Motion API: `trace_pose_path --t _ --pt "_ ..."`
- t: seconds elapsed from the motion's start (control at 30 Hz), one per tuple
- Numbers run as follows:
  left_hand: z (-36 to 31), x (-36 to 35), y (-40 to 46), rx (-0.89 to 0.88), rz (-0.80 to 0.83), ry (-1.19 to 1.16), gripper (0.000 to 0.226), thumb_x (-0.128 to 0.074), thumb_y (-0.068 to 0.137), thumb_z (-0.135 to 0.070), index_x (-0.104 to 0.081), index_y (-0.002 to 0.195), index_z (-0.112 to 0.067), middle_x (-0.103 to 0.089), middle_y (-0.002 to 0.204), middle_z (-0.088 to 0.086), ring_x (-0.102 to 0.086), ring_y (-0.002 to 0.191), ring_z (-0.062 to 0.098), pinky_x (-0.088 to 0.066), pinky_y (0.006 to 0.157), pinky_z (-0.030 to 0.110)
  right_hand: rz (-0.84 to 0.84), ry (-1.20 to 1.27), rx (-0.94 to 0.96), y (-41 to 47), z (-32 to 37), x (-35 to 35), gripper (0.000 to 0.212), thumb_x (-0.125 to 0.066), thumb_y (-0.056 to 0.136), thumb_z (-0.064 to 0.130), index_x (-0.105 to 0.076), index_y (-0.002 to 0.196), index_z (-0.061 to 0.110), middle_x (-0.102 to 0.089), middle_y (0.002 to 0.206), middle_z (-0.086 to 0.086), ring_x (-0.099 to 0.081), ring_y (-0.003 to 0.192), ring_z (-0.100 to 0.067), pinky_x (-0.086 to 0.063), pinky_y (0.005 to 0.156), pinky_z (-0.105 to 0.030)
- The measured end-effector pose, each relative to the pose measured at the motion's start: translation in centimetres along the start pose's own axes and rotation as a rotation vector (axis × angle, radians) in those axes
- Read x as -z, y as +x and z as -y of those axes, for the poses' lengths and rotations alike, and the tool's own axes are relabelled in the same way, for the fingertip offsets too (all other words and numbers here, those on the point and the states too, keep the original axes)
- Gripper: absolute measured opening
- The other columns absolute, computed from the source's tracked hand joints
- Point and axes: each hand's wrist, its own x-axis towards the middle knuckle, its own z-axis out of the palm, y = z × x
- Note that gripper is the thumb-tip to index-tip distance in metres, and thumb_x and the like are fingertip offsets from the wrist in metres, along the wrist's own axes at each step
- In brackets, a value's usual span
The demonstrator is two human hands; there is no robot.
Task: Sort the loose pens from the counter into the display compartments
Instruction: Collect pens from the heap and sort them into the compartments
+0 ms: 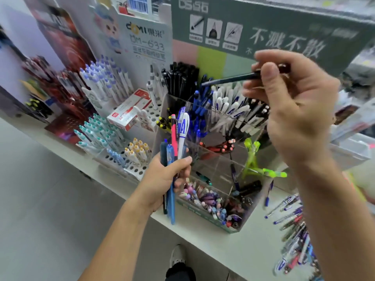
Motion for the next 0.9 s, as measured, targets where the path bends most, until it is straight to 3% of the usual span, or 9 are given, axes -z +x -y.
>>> trace_pose_path --t 0.1,0.2,0.27,0.37,0.5,0.63,0.73,0.83,0.9 --pt "-1.2 0.2 0.3 -0.048 -0.03 -0.021 0.014 -0.063 0.097 -0.013 -0.052 0.089 -0.01 -0.054 0.065 0.005 -0.038 0.043 0.012 -0.032 0.041 0.021 0.144 -0.215 0.047 4.6 -0.8 -3.6 0.017 -0.061 0.1 0.012 -0.071 0.113 0.006 -0.07 0.101 -0.01 -0.073 0.078 -0.014 -0.061 0.074 -0.029" --pt "-1.9 0.7 0.4 -0.067 -0.072 -0.029 0.017 -0.063 0.097 -0.015 -0.052 0.085 -0.012 -0.055 0.065 0.003 -0.039 0.043 0.011 -0.032 0.041 0.02 0.27 -0.377 -0.046 8.0 -3.1 -7.3 0.012 -0.065 0.098 0.012 -0.075 0.103 0.006 -0.071 0.092 -0.008 -0.072 0.072 -0.016 -0.062 0.071 -0.031" --pt "-2.0 1.2 0.3 -0.074 -0.085 -0.037 0.017 -0.063 0.097 -0.016 -0.053 0.083 -0.011 -0.056 0.067 0.004 -0.041 0.044 0.012 -0.034 0.041 0.02 0.35 -0.498 -0.074 9.3 -4.8 -9.0 0.009 -0.072 0.093 0.015 -0.077 0.098 0.01 -0.07 0.088 -0.005 -0.069 0.073 -0.019 -0.061 0.078 -0.034" --pt "-2.0 1.9 0.1 -0.076 -0.077 -0.038 0.013 -0.065 0.096 -0.016 -0.057 0.088 -0.01 -0.061 0.073 0.007 -0.047 0.048 0.015 -0.037 0.041 0.021 0.436 -0.67 -0.077 9.7 -6.2 -10.3 0.015 -0.081 0.084 0.017 -0.077 0.099 0.013 -0.063 0.085 0.002 -0.059 0.077 -0.013 -0.049 0.074 -0.022" --pt "-1.8 2.3 -0.2 -0.068 -0.014 -0.048 0.008 -0.065 0.095 -0.014 -0.061 0.089 -0.011 -0.064 0.078 0.008 -0.048 0.049 0.016 -0.037 0.041 0.022 0.381 -0.764 -0.128 9.4 -6.6 -11.3 0.025 -0.086 0.077 0.011 -0.066 0.089 0.018 -0.061 0.081 0.002 -0.056 0.078 -0.018 -0.044 0.069 -0.027" --pt "-1.6 2.2 0.0 -0.022 0.07 -0.067 0.011 -0.065 0.095 -0.016 -0.061 0.086 -0.011 -0.059 0.074 0.005 -0.046 0.048 0.013 -0.036 0.04 0.02 0.37 -0.839 -0.06 8.2 -6.7 -11.2 0.034 -0.084 0.077 0.008 -0.066 0.104 0.017 -0.068 0.102 -0.003 -0.061 0.093 -0.024 -0.054 0.082 -0.038" --pt "-1.3 2.1 0.5 0.01 0.037 -0.122 0.01 -0.065 0.095 -0.014 -0.056 0.091 -0.009 -0.054 0.07 0.003 -0.042 0.047 0.011 -0.034 0.041 0.019 0.302 -0.741 -0.04 7.6 -6.6 -10.7 0.027 -0.083 0.078 0.008 -0.07 0.101 0.017 -0.07 0.102 0.0 -0.063 0.095 -0.019 -0.054 0.086 -0.037" --pt "-1.3 2.4 0.9 0.019 -0.012 -0.138 0.011 -0.066 0.093 -0.015 -0.056 0.092 -0.01 -0.054 0.07 0.002 -0.041 0.048 0.011 -0.034 0.041 0.018 0.161 -0.655 -0.015 8.7 -5.1 -9.6 0.023 -0.086 0.077 0.013 -0.072 0.095 0.017 -0.07 0.091 0.005 -0.066 0.086 -0.013 -0.056 0.082 -0.032" --pt "-1.5 2.6 1.2 0.012 -0.029 -0.132 0.01 -0.065 0.094 -0.014 -0.056 0.09 -0.01 -0.054 0.069 0.001 -0.042 0.048 0.011 -0.034 0.041 0.018 0.156 -0.64 -0.011 9.3 -4.4 -9.2 0.026 -0.088 0.075 0.016 -0.07 0.094 0.018 -0.069 0.09 0.005 -0.066 0.086 -0.014 -0.057 0.081 -0.03"
